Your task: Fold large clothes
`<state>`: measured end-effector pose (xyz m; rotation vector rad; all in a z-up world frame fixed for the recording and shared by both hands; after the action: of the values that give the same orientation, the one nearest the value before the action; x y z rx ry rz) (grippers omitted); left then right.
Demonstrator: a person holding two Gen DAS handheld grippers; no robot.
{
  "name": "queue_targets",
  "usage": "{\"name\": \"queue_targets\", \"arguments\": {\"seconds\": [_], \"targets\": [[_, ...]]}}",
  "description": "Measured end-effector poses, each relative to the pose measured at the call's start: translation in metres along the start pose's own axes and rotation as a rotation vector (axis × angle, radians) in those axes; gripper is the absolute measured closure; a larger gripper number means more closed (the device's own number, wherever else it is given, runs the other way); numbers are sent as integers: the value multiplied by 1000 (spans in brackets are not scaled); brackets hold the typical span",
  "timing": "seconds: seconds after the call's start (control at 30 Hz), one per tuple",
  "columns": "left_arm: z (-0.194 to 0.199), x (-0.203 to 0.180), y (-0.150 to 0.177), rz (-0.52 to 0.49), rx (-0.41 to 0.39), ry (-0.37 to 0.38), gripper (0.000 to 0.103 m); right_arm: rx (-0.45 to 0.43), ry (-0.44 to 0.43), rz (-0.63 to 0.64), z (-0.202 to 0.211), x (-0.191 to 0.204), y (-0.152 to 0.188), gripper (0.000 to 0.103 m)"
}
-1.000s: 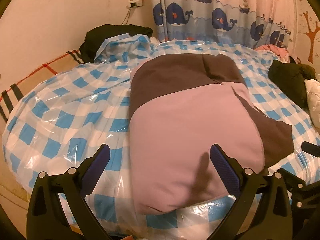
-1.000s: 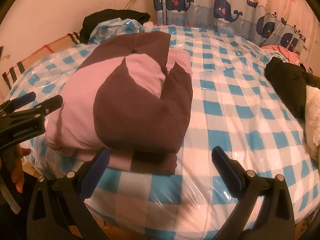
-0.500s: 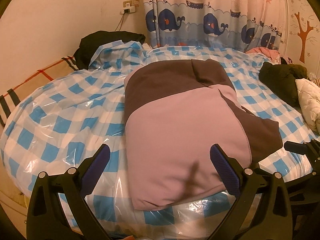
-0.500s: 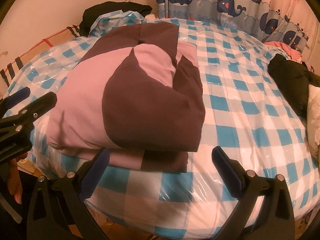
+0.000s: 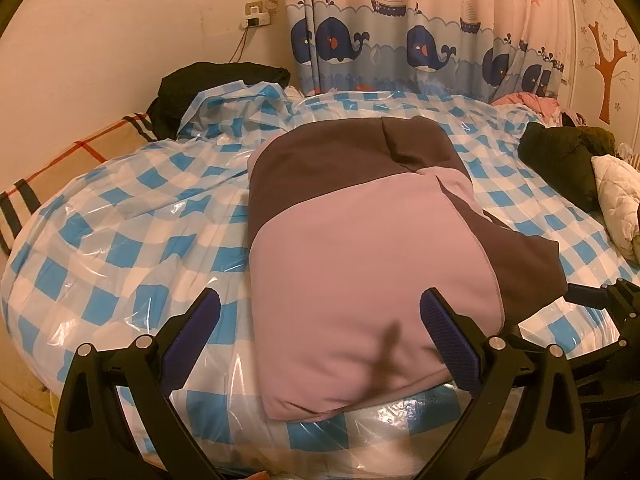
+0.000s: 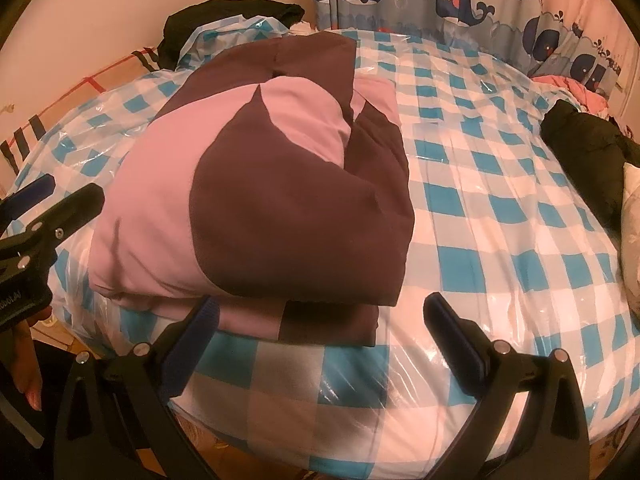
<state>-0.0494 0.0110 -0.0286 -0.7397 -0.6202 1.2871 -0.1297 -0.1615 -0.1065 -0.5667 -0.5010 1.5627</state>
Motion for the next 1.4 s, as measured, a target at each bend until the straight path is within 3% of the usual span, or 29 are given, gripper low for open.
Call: {"name": "queue_targets", "arguments": {"seconds": [0.33, 0.57, 0.8, 1.0, 1.17, 1.4], "targets": [[-4, -12, -5, -48, 0, 52, 7, 13, -25, -18, -6, -1, 4, 5], [-6, -3, -4, 22, 6, 45, 7, 12, -28, -27, -4, 0, 6, 5], [-8, -7, -1, 16, 25, 49, 7, 13, -28, -34, -1, -1, 9, 5], [-5, -15, 1, 9, 6, 107, 7, 20, -38, -40, -1, -1, 13, 5], [0, -16, -4, -18, -44, 68, 7, 25, -45, -47, -2, -3, 16, 5], [-10, -13, 0, 20, 8, 74, 7, 24, -37, -64, 3, -15, 21, 5]]}}
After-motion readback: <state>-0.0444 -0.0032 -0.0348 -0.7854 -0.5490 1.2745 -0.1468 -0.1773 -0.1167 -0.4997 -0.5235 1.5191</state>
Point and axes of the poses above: each gripper's, at about its wrist camera, not at the fingertips, and z roughly against the way its jaws point, x to its left, y to its underside, the point moved 10 cm from there along -z, roughly the way its jaws point, and after that the axes turned 3 degrees about y, right-handed, at the moved point
